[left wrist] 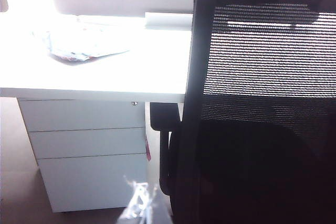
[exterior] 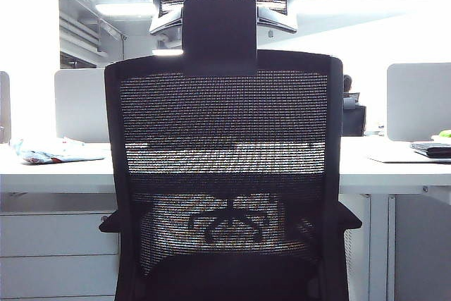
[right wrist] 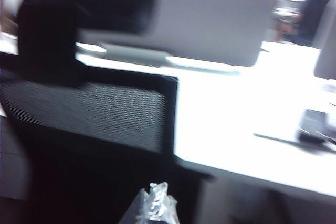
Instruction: Push the black chair under the table.
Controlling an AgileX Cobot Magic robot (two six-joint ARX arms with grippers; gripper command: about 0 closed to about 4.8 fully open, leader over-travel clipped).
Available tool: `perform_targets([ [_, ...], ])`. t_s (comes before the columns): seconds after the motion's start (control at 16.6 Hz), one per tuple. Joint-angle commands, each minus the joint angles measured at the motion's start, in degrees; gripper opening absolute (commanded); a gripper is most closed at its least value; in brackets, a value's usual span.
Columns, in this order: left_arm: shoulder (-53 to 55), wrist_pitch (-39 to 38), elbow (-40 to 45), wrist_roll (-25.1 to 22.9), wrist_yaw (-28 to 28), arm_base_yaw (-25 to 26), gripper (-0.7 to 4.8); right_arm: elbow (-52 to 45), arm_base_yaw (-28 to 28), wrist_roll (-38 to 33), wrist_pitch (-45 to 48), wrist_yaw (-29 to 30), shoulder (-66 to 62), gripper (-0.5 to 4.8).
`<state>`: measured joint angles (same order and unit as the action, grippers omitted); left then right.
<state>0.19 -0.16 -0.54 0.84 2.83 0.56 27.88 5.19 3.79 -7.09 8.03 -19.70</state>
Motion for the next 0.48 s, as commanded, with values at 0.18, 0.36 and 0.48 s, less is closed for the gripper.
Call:
perform_targets([
  [0.18,0.0,0.7,0.0,-0.4,-0.2,-0.1,-0.05,-8.5,-3.9,0.8,-1.7,-11.5,7.1,-0.05],
  [0.36,0.0,0.6,0.0,-0.4,-0.1,-0.1,-0.05,-13.9,-3.9,-0.4,-1.6,-12.3,11.3,-0.05],
  [0.48,0.0,0.6,0.0,-0.4,0.0,-0.1,-0.05,-17.6,-5.4,-5.2,-2.0,-10.4,15.3,-0.05],
])
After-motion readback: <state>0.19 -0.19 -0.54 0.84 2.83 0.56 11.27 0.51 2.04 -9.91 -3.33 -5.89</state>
